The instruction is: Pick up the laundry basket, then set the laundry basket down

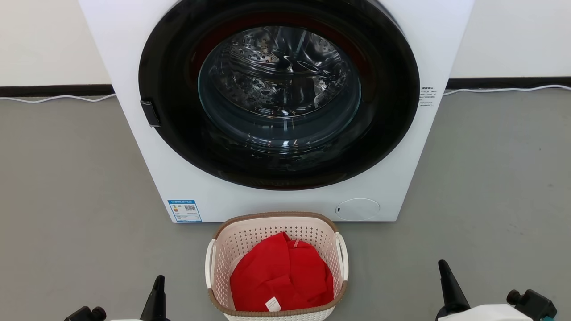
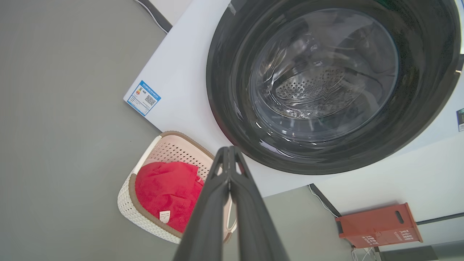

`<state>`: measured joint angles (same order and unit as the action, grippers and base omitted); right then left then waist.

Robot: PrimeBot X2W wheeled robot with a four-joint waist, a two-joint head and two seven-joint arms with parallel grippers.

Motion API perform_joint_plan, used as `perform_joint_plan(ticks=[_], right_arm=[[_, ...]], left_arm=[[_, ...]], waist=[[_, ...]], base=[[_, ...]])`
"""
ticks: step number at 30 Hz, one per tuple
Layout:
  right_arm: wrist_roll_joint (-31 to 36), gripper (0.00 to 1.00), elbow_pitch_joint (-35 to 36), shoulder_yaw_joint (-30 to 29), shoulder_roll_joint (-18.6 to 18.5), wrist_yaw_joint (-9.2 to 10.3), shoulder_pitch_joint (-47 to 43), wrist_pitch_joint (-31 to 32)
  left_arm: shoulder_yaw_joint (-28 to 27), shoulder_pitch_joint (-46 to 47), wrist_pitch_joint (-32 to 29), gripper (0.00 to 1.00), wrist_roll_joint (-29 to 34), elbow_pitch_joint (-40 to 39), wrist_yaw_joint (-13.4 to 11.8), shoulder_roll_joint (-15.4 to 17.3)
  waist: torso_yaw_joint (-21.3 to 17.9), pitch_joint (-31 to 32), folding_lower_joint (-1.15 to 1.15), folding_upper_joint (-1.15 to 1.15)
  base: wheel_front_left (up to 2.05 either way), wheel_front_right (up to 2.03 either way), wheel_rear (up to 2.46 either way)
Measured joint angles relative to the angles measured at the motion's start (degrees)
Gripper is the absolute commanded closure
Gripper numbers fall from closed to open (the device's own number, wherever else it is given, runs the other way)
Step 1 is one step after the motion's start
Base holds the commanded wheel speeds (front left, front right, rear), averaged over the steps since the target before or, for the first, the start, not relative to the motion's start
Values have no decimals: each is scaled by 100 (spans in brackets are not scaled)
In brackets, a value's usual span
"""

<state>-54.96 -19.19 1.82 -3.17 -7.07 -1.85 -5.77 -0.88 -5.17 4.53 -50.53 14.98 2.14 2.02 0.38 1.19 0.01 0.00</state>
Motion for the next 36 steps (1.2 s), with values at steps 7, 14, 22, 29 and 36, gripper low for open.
perform_joint_plan(ticks=[7, 14, 22, 29, 36], right_arm=[[-415, 100, 43, -83, -1, 0, 115, 126], [-980, 100, 66, -194, -3, 0, 115, 282], [-1504, 100, 158, -334, -4, 0, 226, 401], [-1909, 100, 177, -392, -4, 0, 229, 527], [-2302, 100, 200, -512, -4, 0, 340, 635]], left_arm=[[-45, 30, -108, 100, -433, 2, 64, 2], [-92, 170, -288, 100, -1067, 9, 142, 5], [-148, 269, -419, 100, -1630, 11, 199, 7], [-192, 387, -527, 100, -2073, 16, 244, 8], [-238, 481, -662, 100, -2508, 19, 299, 9]], waist=[[-4, -15, 0, 0], [-10, -36, 0, 0], [-15, -54, 0, 0], [-20, -69, 0, 0], [-23, -84, 0, 0]], base=[[0, 0, 0], [0, 0, 0], [0, 0, 0], [0, 0, 0], [0, 0, 0]])
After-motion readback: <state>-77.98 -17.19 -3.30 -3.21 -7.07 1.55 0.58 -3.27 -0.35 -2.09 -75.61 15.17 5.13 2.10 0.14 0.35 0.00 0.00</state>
